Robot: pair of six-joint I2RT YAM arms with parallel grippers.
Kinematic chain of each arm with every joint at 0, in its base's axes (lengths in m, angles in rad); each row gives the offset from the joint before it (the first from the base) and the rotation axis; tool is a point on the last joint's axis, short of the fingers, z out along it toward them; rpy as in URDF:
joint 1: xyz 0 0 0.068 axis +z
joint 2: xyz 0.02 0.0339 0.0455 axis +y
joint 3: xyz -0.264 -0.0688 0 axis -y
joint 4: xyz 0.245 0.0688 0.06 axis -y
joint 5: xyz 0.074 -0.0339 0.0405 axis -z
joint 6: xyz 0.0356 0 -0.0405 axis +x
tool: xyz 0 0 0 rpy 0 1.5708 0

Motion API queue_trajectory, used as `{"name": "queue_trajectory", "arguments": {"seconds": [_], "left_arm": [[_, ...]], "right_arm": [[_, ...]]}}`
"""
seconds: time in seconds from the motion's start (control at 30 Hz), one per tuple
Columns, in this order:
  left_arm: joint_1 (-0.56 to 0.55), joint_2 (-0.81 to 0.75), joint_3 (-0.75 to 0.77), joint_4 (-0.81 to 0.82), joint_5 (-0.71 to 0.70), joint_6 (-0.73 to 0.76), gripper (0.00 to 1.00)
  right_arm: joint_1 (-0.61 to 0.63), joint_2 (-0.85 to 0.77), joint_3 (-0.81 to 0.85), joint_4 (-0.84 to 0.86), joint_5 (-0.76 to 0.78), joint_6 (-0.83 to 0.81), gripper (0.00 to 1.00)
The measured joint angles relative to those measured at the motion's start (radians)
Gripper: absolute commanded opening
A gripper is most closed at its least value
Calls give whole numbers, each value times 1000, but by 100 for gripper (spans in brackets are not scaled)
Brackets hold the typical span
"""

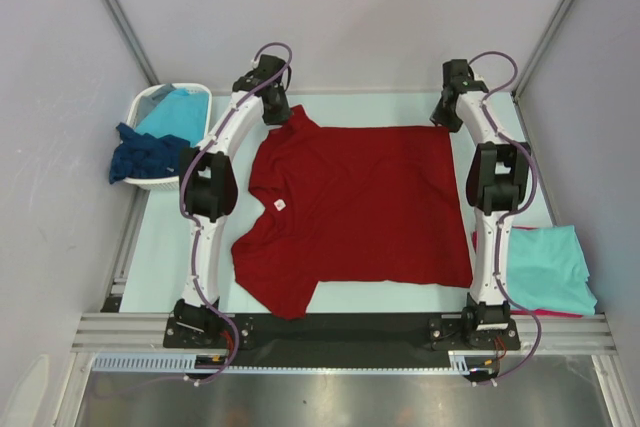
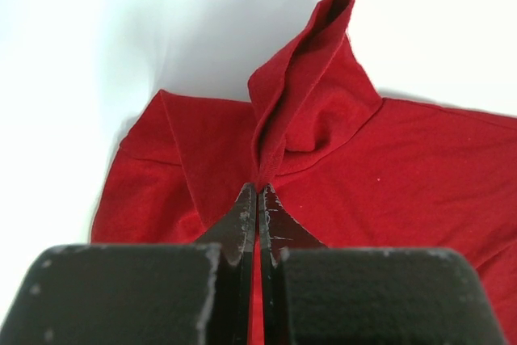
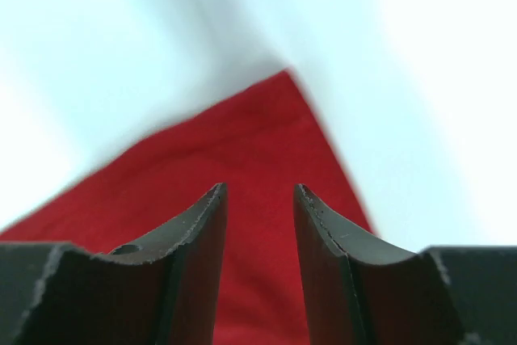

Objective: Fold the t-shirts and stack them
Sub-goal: Grap the side of the flattened tshirt furthest away from the robot with both arms

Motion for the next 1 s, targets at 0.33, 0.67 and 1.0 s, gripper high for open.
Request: {"name": "queue_trajectory", "arguments": {"seconds": [0.33,0.67,1.0], "left_arm": [[-1,-11,-84,-1,-19,0,0],[-11,-41,-117,-1,-41,0,0],[-12,-47,-117,0,-41,0,0]], "right_arm": [[-20,132,137,-22,-16,1,45],[-13,225,314,-31,-27,1,46],[-25,254,337,-32,-27,5,46]]}}
